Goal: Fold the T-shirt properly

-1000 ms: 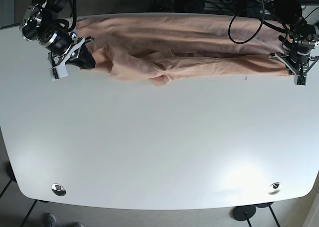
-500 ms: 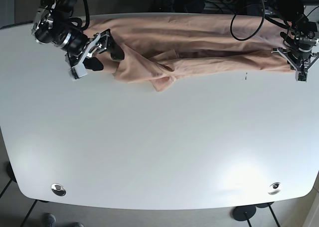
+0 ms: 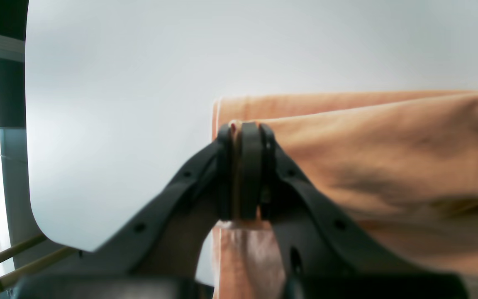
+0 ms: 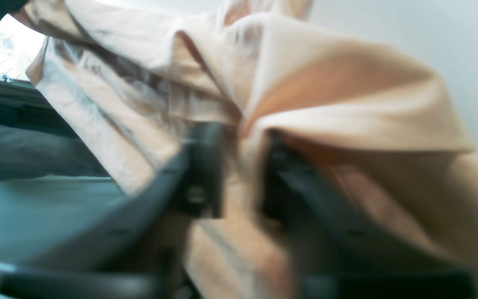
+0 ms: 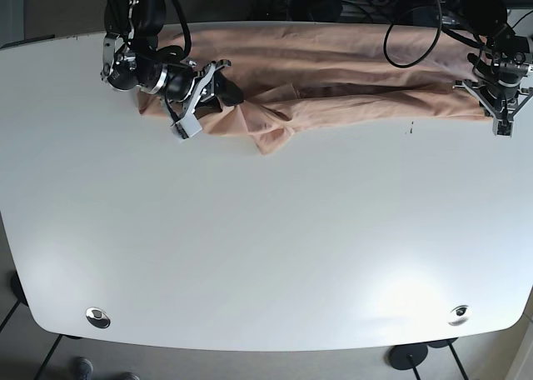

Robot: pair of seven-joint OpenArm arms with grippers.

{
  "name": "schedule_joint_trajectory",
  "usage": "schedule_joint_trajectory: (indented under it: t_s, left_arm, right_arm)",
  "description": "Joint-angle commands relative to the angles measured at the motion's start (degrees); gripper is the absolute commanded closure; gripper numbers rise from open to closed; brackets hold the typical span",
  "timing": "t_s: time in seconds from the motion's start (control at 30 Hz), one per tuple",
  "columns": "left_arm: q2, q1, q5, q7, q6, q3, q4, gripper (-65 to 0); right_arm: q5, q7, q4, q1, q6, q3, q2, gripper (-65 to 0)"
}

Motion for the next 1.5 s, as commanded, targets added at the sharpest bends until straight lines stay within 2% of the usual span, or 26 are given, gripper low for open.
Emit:
schedule_joint_trajectory:
  t_s: [0.03, 0.13, 0.23, 0.33, 0.4, 0.5, 0.57, 0.73, 0.77, 0.83, 0.87, 0.9, 1.0, 1.07, 1.17, 1.3, 1.33, 1.37, 1.4, 1.43, 1.47, 1.5]
  left_arm:
    - [-1.0, -0.4, -0.3, -1.0, 0.4, -0.2, 0.9, 0.0]
    - [-1.0, -0.7, -0.4, -1.0, 0.4, -0.2, 1.0, 0.0]
    - [-1.0, -1.5, -0.6, -1.0, 0.4, -0.1, 1.5, 0.0]
    - [-0.9, -2.4, -4.4, -1.0, 0.4, -1.0, 1.5, 0.0]
    - [-1.1, -2.7, -6.9, -1.0, 0.4, -3.5, 1.5, 0.0]
    - [-1.3, -2.8, -7.9, -1.0, 0.4, -3.7, 1.5, 0.0]
    - [-1.3, -2.4, -7.9, -1.0, 0.4, -3.8, 1.5, 0.0]
    - [-1.3, -2.4, -7.8, -1.0, 0.4, -3.9, 1.0, 0.0]
    - [-1.3, -2.4, -7.8, -1.0, 0.4, -3.9, 1.0, 0.0]
    - [-1.2, -2.4, -7.8, -1.0, 0.4, -3.8, 1.0, 0.0]
    - [-1.2, -2.4, -7.8, -1.0, 0.4, -3.8, 1.0, 0.0]
    - [-1.2, -2.4, -7.8, -1.0, 0.4, -3.8, 1.0, 0.0]
    - [-1.2, -2.3, -7.7, -1.0, 0.4, -3.8, 0.9, 0.0]
    - [-1.2, -2.3, -7.6, -1.0, 0.4, -3.8, 0.9, 0.0]
    - [-1.0, -2.3, -7.6, -1.0, 0.4, -3.8, 0.9, 0.0]
    - [-1.0, -2.3, -7.6, -1.0, 0.4, -3.8, 0.9, 0.0]
    - [-1.0, -2.3, -7.6, -1.0, 0.4, -3.8, 0.9, 0.0]
    - [-1.0, -2.3, -7.6, -1.0, 0.4, -3.8, 0.9, 0.0]
    - [-1.1, -2.3, -7.6, -1.0, 0.4, -3.9, 0.9, 0.0]
    - [-1.1, -2.3, -7.6, -1.0, 0.4, -3.9, 0.9, 0.0]
    - [-1.2, -2.3, -7.6, -1.0, 0.4, -3.9, 0.9, 0.0]
    - [-1.2, -2.4, -7.7, -1.0, 0.4, -3.9, 0.9, 0.0]
  right_arm:
    - [1.3, 1.0, -0.3, 0.9, 0.34, -0.1, 0.0, -1.7]
    - [1.5, 1.2, 0.9, 0.9, 0.34, 0.1, 0.1, -1.6]
    - [1.4, 0.7, 10.5, 0.1, 0.34, 1.7, 0.3, -1.6]
    - [1.5, -1.0, 15.9, -1.2, 0.34, 3.6, 0.3, -1.4]
    - [2.2, -3.0, 15.9, -1.4, 0.34, 5.8, 0.3, -1.4]
    - [7.0, -3.3, 15.8, -3.6, 0.34, 10.2, 0.7, -1.4]
    - [9.5, -3.3, 15.8, -4.9, 0.34, 12.2, 2.9, -1.3]
    - [9.0, -3.2, 15.7, -7.6, 0.34, 12.7, 3.7, -2.2]
    - [8.5, -3.2, 15.6, -7.6, -0.36, 12.6, 3.6, -4.4]
    - [5.1, -3.1, 15.4, -7.2, -4.23, 12.2, 3.1, -22.2]
    - [4.3, -3.1, 14.6, -7.2, -4.49, 12.2, 3.0, -31.7]
    - [4.3, -3.1, 14.0, -7.1, -4.58, 12.2, 3.0, -37.1]
    - [4.3, -3.1, 11.5, -6.0, -4.75, 12.1, 2.2, -47.7]
    - [4.0, -3.1, 9.2, -4.3, -4.67, 11.6, 0.7, -48.5]
    - [4.0, -2.8, 3.1, -1.6, -4.67, 8.0, 0.4, -48.2]
    - [3.8, 0.8, 1.7, 0.1, -5.11, 2.4, 0.3, -46.8]
    - [3.8, 1.9, 1.1, 0.5, -5.11, 1.5, 0.4, -42.3]
    - [4.0, 2.5, 0.2, 0.8, -5.11, 0.7, 0.4, -34.2]
    - [3.9, 2.9, -1.3, 1.0, -5.11, 0.0, 0.4, -16.5]
    - [3.9, 3.3, -2.9, 1.1, -5.11, -0.2, 0.4, -3.0]
    - [3.9, 3.8, -4.1, 1.2, -5.11, -0.2, 0.4, -0.8]
    - [3.9, 4.2, -4.3, 1.5, -5.02, 0.0, 0.6, -3.8]
